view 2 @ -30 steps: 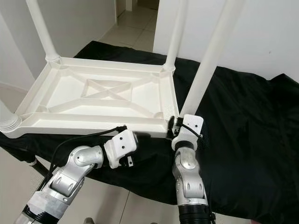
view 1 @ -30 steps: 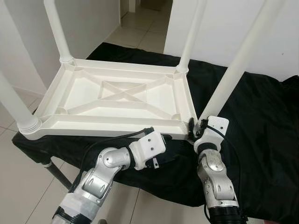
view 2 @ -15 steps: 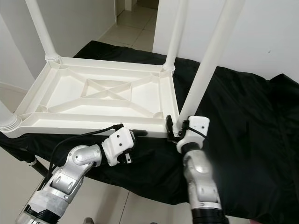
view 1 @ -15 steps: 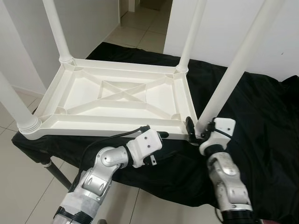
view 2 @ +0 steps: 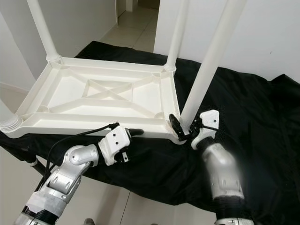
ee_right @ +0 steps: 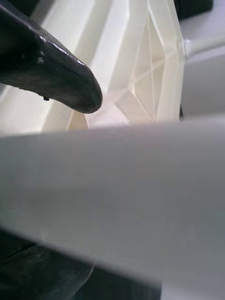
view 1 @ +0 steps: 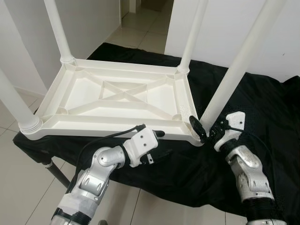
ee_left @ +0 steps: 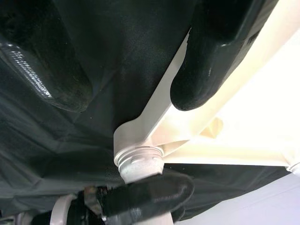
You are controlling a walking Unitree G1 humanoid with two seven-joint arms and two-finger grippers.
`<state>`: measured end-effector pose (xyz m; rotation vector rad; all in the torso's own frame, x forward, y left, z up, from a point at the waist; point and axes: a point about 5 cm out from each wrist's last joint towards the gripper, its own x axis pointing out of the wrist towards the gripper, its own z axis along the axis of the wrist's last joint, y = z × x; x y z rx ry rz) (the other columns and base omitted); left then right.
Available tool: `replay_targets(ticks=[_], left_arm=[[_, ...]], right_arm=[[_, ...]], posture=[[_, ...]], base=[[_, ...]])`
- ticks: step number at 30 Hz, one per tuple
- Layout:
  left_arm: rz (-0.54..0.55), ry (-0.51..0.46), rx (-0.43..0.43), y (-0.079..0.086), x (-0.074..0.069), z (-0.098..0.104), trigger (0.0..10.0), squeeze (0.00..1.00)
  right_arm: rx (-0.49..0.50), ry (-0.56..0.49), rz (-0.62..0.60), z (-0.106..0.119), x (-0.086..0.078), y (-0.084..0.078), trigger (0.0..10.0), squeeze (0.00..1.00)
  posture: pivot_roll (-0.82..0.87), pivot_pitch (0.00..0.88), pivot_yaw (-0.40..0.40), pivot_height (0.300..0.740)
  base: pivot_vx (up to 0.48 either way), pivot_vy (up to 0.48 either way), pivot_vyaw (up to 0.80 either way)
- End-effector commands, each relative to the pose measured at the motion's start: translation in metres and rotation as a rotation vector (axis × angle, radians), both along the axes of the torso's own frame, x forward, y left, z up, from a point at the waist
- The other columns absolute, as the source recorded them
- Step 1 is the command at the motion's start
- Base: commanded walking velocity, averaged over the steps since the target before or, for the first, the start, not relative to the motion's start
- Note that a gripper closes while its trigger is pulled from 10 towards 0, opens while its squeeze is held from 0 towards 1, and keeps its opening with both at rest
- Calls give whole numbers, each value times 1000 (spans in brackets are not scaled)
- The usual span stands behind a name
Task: Building children table
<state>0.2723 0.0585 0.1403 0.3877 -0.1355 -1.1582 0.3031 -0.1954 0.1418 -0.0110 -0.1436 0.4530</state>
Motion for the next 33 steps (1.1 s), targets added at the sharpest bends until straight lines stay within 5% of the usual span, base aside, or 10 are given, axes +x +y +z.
replay_targets(ticks=[1, 2, 3, 4, 5, 7, 18, 19, 20, 33], left_arm=[[81, -27, -32, -1, 4, 3, 10000, 0], [74, -34, -28, -3, 4, 4, 10000, 0], [68, -39, -25, -4, 5, 4, 10000, 0], [64, -42, -23, -5, 5, 5, 10000, 0], [61, -46, -21, -6, 6, 5, 10000, 0], [60, -48, -21, -6, 6, 6, 10000, 0], [59, -51, -20, -8, 7, 5, 10000, 0], [57, -51, -20, -8, 7, 5, 10000, 0], [55, -51, -19, -9, 7, 5, 10000, 0], [47, -47, -20, -10, 6, 5, 10000, 0]], right_arm=[[-11, 8, 28, -2, 2, -1, 10000, 0], [-28, 23, 66, -4, 6, 2, 9647, 0], [-43, 39, 99, -8, 10, 6, 4314, 0], [-53, 48, 124, -10, 13, 8, 4314, 0], [-61, 57, 135, -12, 15, 9, 353, 0], [-62, 60, 142, -13, 16, 9, 0, 0], [-48, 71, 164, -21, 14, 0, 0, 0], [-42, 72, 158, -21, 13, 0, 8745, 0], [-37, 71, 155, -21, 12, 0, 10000, 0], [45, 87, -50, -20, 1, 12, 10000, 0]], posture=[[16, 35, -71, 740], [20, 30, -69, 740], [23, 27, -66, 740], [23, 26, -67, 740], [26, 24, -70, 740], [26, 24, -70, 740], [17, 22, -69, 740], [14, 27, -68, 740], [14, 27, -68, 740], [6, 52, -72, 740]], base=[[0, 0, 0], [0, 0, 0], [0, 0, 0], [0, 0, 0], [0, 0, 0], [0, 0, 0], [0, 0, 0], [0, 0, 0], [0, 0, 0], [0, 0, 0]])
